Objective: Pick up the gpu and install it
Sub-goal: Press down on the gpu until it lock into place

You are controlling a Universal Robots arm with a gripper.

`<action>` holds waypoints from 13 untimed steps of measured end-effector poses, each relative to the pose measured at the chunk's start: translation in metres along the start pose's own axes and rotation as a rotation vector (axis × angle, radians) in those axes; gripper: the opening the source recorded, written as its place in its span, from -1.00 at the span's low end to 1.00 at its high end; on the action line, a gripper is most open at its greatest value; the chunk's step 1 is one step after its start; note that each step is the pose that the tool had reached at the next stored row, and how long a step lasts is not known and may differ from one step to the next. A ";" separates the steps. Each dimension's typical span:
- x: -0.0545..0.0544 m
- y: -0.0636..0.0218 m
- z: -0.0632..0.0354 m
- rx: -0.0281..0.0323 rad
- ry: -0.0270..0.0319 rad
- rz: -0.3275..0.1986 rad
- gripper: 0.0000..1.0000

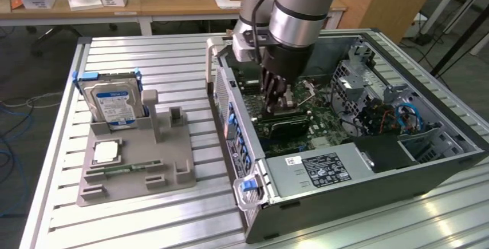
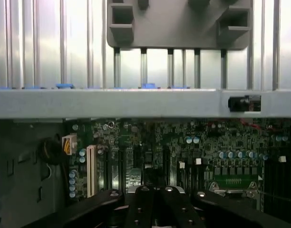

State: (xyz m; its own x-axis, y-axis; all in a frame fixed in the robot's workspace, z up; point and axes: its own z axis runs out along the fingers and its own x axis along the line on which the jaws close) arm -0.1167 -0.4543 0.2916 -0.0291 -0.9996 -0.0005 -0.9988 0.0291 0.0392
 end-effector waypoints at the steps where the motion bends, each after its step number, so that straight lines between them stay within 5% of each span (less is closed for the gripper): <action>1: 0.000 -0.0037 0.0008 0.0000 0.0001 -0.001 -0.79; 10: -0.001 -0.0354 0.0077 -0.0001 0.0005 -0.010 -0.79; 13: -0.001 -0.0385 0.0082 -0.0001 0.0006 -0.011 -0.79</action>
State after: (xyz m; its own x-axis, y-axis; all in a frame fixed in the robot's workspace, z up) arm -0.0786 -0.4545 0.2818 -0.0183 -0.9998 -0.0003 -0.9991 0.0183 0.0393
